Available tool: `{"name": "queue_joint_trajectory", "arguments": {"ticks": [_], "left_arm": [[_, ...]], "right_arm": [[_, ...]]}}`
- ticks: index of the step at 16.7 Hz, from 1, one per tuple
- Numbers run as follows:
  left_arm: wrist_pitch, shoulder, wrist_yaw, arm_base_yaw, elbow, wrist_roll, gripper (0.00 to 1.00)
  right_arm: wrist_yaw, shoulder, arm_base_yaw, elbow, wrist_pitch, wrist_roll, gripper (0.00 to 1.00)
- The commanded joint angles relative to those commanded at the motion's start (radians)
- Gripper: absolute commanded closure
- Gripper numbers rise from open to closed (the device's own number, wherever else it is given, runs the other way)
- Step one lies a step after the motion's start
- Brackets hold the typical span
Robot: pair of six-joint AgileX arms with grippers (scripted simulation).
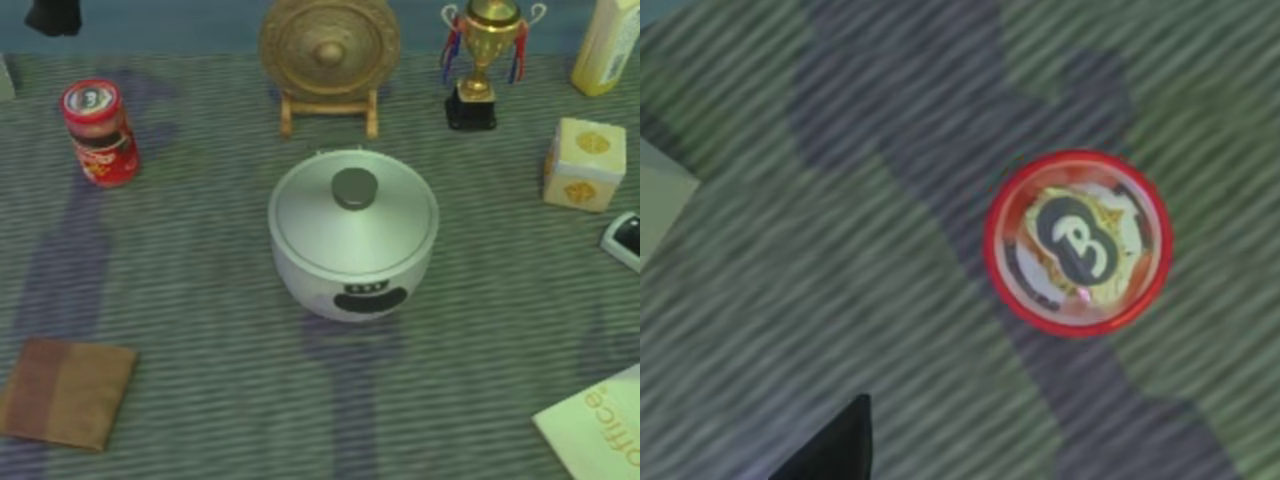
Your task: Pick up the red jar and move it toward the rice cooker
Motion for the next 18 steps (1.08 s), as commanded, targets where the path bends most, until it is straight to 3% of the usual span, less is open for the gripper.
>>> {"name": "queue_joint_trajectory", "arguments": {"ticks": [5,9,18], "left_arm": [[-0.195,0.374,0.006,0.005,0.394,0.087,0.00],[-0.293,0.569,0.007,0.008,0.591,0.130,0.00],[-0.322,0.635,0.007,0.004,0.651,0.142,0.00]], "right_arm": [[0.000,0.000,0.000,0.000,0.000,0.000,0.00],[0.000,0.000,0.000,0.000,0.000,0.000,0.00],[0.000,0.000,0.000,0.000,0.000,0.000,0.00]]}}
